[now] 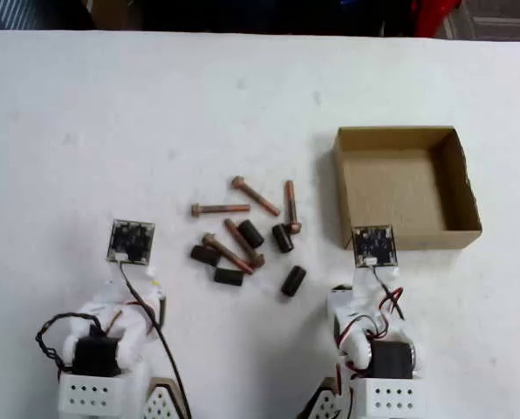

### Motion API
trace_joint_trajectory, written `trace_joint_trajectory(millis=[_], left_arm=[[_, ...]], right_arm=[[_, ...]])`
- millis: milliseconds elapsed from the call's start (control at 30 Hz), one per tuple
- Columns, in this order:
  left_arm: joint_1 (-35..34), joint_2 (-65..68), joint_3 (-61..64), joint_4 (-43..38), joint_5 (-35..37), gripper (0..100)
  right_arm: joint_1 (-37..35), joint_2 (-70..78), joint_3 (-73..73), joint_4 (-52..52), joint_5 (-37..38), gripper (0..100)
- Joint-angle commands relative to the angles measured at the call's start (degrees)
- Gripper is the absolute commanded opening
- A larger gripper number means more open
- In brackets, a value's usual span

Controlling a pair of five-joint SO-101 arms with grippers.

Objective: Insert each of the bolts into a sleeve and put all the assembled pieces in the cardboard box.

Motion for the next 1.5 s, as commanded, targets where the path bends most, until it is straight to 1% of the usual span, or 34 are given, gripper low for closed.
trace_joint_trajectory(millis=[0, 1300, 1467], left_arm=[[-0.66, 0.04, 0.09, 0.44, 0.18, 2], [-0.66, 0.04, 0.09, 0.44, 0.18, 2], [-0.66, 0.04, 0.09, 0.44, 0.18, 2]], right_arm=[[0.40, -0.40, 0.44, 0.22, -0.53, 1.7], [0.13, -0.40, 0.44, -0.31, -0.53, 2.1], [0.13, -0.40, 0.44, -4.26, -0.53, 1.8]])
